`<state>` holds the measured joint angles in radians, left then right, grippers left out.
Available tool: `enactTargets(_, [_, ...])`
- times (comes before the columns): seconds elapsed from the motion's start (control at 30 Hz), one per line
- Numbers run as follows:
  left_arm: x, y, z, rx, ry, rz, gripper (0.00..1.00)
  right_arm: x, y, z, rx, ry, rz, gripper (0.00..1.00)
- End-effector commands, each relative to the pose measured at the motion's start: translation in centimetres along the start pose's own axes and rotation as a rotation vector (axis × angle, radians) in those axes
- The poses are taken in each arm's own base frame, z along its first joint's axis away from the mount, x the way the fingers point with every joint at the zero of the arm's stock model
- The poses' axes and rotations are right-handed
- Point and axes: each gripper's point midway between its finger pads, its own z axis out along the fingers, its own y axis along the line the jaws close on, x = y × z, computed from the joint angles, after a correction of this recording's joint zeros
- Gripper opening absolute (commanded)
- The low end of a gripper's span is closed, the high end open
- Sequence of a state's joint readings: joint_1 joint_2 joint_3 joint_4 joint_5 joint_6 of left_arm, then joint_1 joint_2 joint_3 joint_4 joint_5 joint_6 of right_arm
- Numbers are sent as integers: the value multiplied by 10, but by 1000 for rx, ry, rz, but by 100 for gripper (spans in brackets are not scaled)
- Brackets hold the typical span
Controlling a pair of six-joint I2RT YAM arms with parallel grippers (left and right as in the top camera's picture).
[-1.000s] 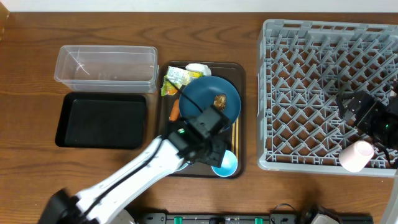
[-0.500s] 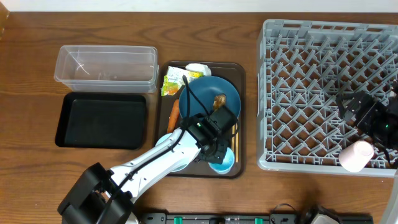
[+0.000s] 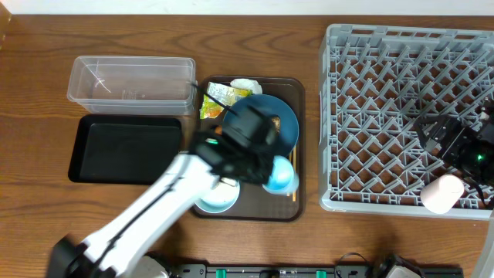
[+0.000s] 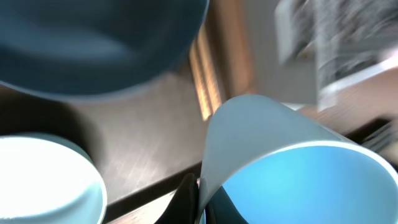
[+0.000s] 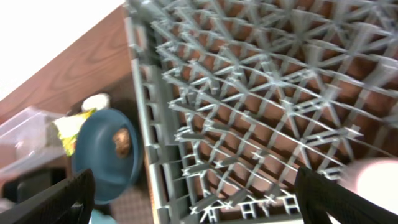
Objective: Sort waste into correct bins and load items into the dishwasher rack
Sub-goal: 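Grasp the light-blue cup with the left gripper and lift it, then hand the light-blue cup from left gripper to right gripper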
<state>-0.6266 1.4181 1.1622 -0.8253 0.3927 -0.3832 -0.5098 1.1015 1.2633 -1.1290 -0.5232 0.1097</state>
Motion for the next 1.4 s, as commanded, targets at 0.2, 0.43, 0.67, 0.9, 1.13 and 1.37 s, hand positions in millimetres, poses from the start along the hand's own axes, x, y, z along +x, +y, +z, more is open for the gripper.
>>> enactTargets(0.2, [-48, -21, -106, 710, -127, -29, 6, 29, 110, -13, -540, 103, -222, 89])
enactTargets(0.43, [-56, -35, -151, 990, -147, 31, 6, 64, 181, -19, -765, 166, -480, 82])
enactTargets(0.67, [-59, -39, -159, 1027, -139, 39, 6, 96, 250, -39, -1005, 124, -763, 80])
enactTargets(0.9, [-59, -39, -159, 1029, -126, 18, 6, 114, 277, -30, -1094, 150, -838, 83])
enactTargets(1.13, [-59, -40, -159, 1030, -119, 6, 6, 134, 286, -12, -1128, 232, -861, 79])
enactTargets(1.37, [-59, -40, -159, 1030, -119, 5, 6, 134, 295, -21, -1190, 202, -892, 63])
